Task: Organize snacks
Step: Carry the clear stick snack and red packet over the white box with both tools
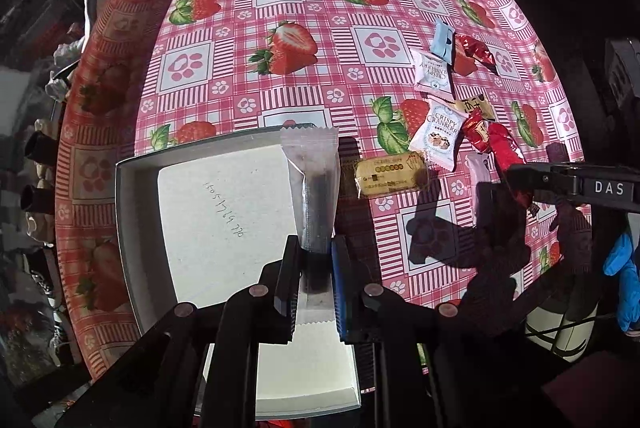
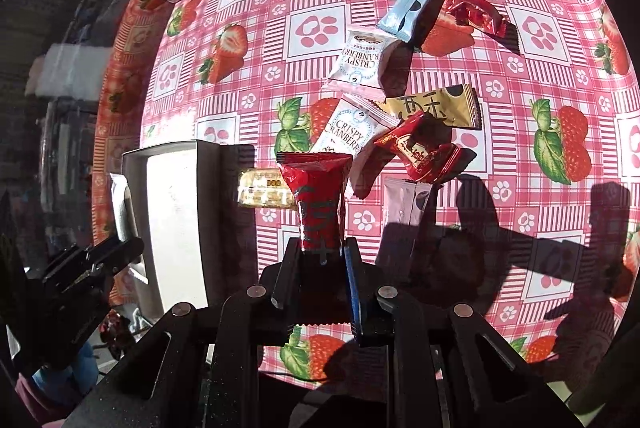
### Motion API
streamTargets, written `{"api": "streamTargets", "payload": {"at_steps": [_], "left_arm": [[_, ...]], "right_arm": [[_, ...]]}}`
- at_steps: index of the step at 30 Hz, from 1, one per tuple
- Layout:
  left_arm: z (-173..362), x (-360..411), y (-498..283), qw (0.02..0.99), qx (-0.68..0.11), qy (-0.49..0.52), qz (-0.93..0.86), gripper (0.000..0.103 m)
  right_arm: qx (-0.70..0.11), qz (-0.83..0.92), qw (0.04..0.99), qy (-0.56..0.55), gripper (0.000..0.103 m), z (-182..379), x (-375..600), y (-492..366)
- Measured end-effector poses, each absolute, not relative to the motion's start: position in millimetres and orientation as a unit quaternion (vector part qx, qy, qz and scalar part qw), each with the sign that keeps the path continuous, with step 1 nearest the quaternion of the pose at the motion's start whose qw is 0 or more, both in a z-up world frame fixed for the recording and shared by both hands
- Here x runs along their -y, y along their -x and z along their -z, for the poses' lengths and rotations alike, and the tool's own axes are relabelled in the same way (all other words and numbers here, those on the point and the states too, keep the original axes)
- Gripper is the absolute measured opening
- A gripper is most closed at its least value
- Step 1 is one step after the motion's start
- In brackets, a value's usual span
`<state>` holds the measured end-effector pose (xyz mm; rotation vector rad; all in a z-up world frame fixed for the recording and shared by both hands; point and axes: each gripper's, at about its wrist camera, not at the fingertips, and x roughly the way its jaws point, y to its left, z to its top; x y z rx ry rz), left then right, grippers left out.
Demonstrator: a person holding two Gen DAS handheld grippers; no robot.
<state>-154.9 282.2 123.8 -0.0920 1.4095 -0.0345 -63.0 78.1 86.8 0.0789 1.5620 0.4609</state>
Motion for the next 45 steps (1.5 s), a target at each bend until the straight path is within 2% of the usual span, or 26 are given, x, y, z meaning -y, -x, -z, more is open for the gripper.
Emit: {"api": "streamTargets", "payload": {"at_steps": [33, 45], "left_arm": [[-103.7, -358.7, 193.0, 0.752, -0.648, 0.110, -0.046, 0.016], [-78.9, -383.6, 204.9, 0.735, -0.664, 0.115, -0.072, 0.016]], "right_arm": [[-0.684, -0.309, 0.657, 0.070, 0.022, -97.1, -221.1, 82.5], [-0.695, -0.337, 0.625, 0.112, 0.022, -79.5, -269.3, 104.2]]}}
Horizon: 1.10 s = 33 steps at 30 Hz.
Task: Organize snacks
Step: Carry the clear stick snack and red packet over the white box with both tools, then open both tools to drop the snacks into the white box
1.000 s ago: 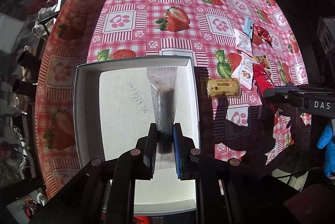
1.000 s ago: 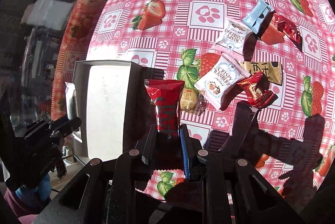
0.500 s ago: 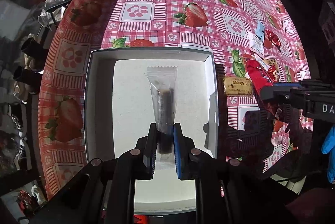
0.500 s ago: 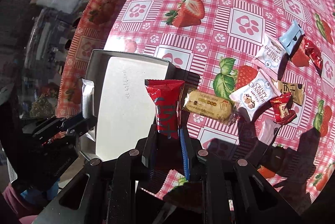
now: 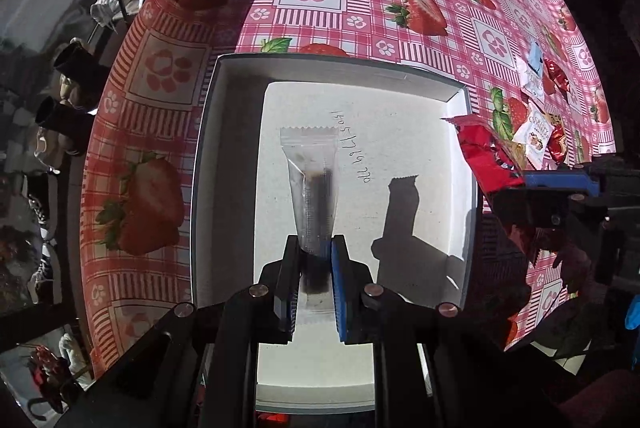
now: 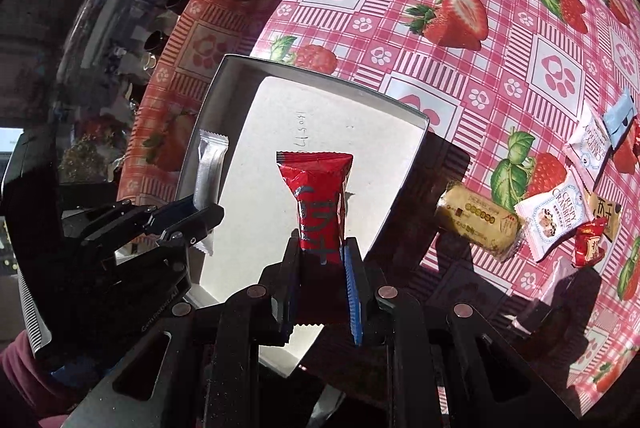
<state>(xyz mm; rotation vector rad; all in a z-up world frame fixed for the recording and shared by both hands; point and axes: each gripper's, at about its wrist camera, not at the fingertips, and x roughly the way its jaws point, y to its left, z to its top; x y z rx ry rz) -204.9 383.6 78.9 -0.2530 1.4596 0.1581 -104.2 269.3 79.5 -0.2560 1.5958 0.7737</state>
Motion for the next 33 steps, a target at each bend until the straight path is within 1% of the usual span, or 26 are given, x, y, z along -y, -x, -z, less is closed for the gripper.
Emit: {"api": "streamTargets", "payload": {"at_steps": [18, 21, 23, 24, 25, 26, 27, 28, 29, 30, 31, 32, 33], "left_arm": [[-61.9, -392.8, 204.0, 0.723, -0.679, 0.098, -0.076, 0.016], [-61.4, -391.9, 203.1, 0.724, -0.679, 0.093, -0.076, 0.018], [-61.0, -390.2, 202.0, 0.724, -0.680, 0.085, -0.078, 0.024], [-60.3, -389.7, 201.4, 0.723, -0.682, 0.082, -0.079, 0.036], [-59.5, -389.1, 200.6, 0.721, -0.683, 0.080, -0.082, 0.055], [-59.6, -388.9, 200.5, 0.722, -0.682, 0.079, -0.085, 0.065], [-60.5, -388.8, 200.6, 0.724, -0.679, 0.078, -0.089, 0.077], [-61.6, -388.2, 200.2, 0.726, -0.677, 0.076, -0.092, 0.079], [-61.7, -389.0, 199.4, 0.726, -0.677, 0.074, -0.092, 0.079], [-61.1, -388.7, 198.6, 0.724, -0.680, 0.073, -0.092, 0.079], [-60.2, -388.0, 197.8, 0.722, -0.682, 0.071, -0.093, 0.080], [-59.5, -387.0, 196.8, 0.720, -0.684, 0.069, -0.094, 0.080], [-58.6, -386.0, 196.4, 0.718, -0.686, 0.069, -0.094, 0.080]], "right_arm": [[-0.711, -0.331, 0.606, 0.133, 0.022, -56.4, -298.8, 114.5], [-0.715, -0.328, 0.603, 0.134, 0.022, -52.8, -299.8, 114.4], [-0.718, -0.325, 0.601, 0.135, 0.022, -50.7, -299.2, 113.5], [-0.721, -0.324, 0.599, 0.133, 0.022, -49.6, -298.0, 112.9], [-0.722, -0.322, 0.597, 0.132, 0.022, -48.3, -298.4, 112.6], [-0.724, -0.321, 0.596, 0.132, 0.022, -47.4, -298.5, 112.7], [-0.725, -0.320, 0.595, 0.132, 0.023, -46.6, -297.9, 112.6], [-0.727, -0.319, 0.594, 0.132, 0.027, -46.0, -296.8, 112.7], [-0.728, -0.318, 0.593, 0.131, 0.034, -45.8, -296.2, 112.5], [-0.728, -0.316, 0.595, 0.129, 0.061, -46.5, -293.9, 111.6], [-0.725, -0.314, 0.600, 0.126, 0.083, -48.1, -292.1, 111.1], [-0.722, -0.313, 0.605, 0.122, 0.086, -51.0, -287.9, 109.3], [-0.723, -0.312, 0.605, 0.119, 0.086, -52.3, -284.3, 107.6]]}}
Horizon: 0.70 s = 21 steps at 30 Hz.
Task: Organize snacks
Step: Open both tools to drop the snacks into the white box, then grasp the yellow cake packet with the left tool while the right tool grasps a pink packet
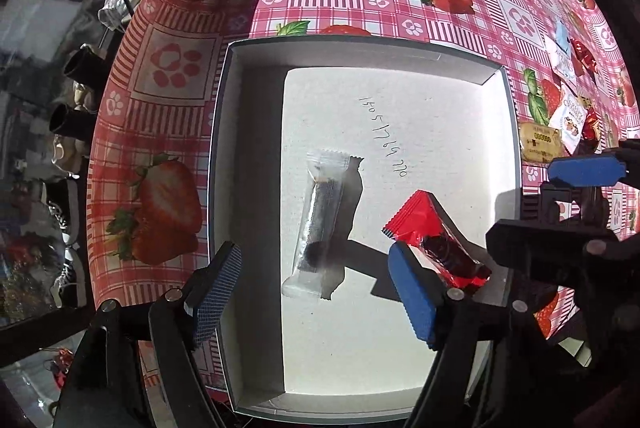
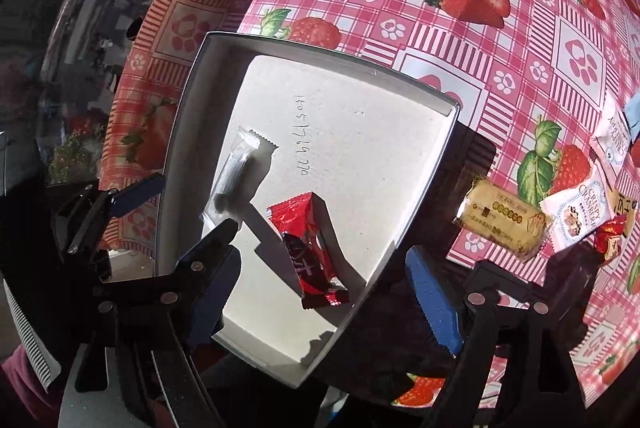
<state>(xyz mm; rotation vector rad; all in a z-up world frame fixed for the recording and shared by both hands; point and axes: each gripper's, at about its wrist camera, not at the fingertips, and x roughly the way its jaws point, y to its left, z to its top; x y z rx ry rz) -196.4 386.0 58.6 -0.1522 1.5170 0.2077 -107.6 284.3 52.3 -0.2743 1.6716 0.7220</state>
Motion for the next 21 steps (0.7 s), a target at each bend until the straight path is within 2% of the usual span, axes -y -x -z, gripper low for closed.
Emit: {"api": "streamTargets", "payload": {"at_steps": [2, 4, 12, 21], "left_arm": [[-58.4, -383.2, 194.4, 0.717, -0.688, 0.067, -0.093, 0.080], [-60.5, -379.0, 191.7, 0.718, -0.687, 0.064, -0.089, 0.080], [-76.3, -338.6, 173.3, 0.733, -0.678, 0.036, -0.042, 0.080], [-86.5, -237.2, 149.5, 0.736, -0.666, -0.004, 0.117, 0.080]], "right_arm": [[-0.726, -0.301, 0.607, 0.117, 0.086, -51.4, -278.7, 104.1], [-0.730, -0.285, 0.610, 0.115, 0.103, -49.0, -268.3, 98.8], [-0.757, -0.193, 0.620, 0.064, 0.103, -30.5, -186.3, 80.0], [-0.781, -0.076, 0.620, -0.015, 0.103, -11.2, -67.8, 73.1]]}}
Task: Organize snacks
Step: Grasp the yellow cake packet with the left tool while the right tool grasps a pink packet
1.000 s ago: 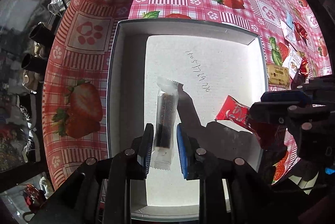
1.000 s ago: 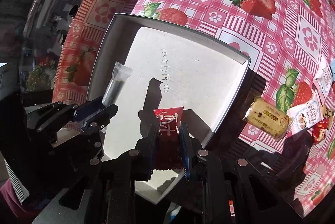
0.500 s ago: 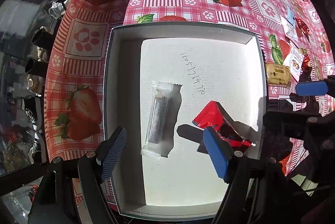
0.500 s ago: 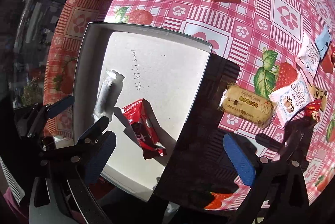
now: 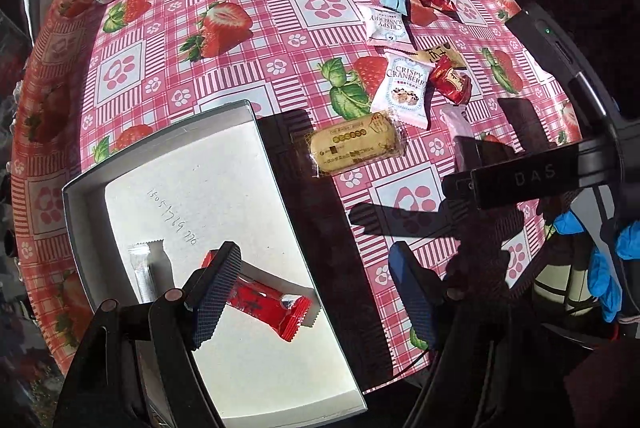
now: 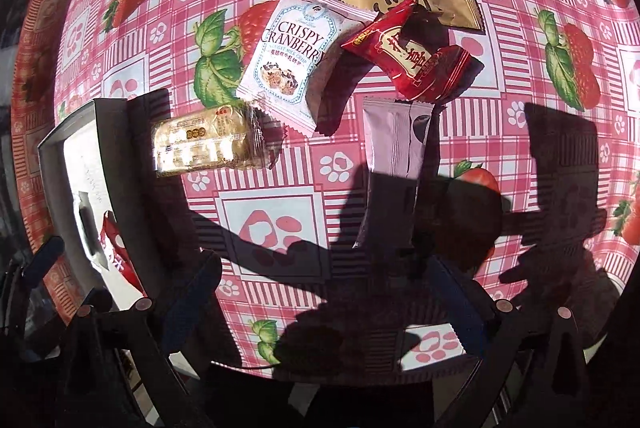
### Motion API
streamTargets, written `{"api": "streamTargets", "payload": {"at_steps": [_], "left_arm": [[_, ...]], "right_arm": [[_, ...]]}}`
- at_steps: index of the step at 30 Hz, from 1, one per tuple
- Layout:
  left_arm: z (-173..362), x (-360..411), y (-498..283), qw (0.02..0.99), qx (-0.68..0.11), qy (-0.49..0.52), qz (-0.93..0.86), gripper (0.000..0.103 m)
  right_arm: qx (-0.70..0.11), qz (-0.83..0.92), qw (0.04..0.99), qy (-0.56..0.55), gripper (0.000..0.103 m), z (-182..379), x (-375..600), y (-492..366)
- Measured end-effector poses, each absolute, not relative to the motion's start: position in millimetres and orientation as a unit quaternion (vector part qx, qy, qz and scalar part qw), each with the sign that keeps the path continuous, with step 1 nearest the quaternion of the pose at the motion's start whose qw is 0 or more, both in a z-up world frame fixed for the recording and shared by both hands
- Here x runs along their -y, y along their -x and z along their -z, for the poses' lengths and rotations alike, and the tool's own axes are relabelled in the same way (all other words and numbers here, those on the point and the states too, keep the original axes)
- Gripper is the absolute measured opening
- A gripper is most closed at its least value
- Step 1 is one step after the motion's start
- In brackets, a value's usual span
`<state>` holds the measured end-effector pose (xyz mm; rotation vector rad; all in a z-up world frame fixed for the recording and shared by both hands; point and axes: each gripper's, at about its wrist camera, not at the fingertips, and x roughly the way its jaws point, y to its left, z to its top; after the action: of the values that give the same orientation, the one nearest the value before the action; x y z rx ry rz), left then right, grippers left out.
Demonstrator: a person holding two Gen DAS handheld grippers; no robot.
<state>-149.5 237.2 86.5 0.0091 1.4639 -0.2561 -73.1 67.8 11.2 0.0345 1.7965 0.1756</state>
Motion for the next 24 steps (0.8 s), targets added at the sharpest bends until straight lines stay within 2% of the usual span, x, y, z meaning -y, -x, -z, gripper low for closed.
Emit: {"api": "streamTargets", "payload": {"at_steps": [5, 10, 18, 24], "left_arm": [[-48.1, -190.6, 153.5, 0.682, -0.710, -0.004, 0.176, 0.080], [-20.4, -188.4, 159.2, 0.673, -0.724, -0.028, 0.152, 0.080], [-11.9, -230.8, 149.8, 0.679, -0.727, -0.036, 0.100, 0.080], [-44.8, -216.4, 135.7, 0.726, -0.674, -0.095, 0.096, 0.080]], "right_arm": [[-0.788, -0.046, 0.613, -0.029, 0.103, -4.2, -31.0, 76.0], [-0.792, -0.044, 0.608, -0.027, 0.103, 1.9, -10.3, 87.6], [-0.793, -0.046, 0.607, -0.022, 0.103, 10.8, -14.2, 96.7], [-0.785, -0.043, 0.617, -0.017, 0.103, 16.1, -24.2, 67.7]]}}
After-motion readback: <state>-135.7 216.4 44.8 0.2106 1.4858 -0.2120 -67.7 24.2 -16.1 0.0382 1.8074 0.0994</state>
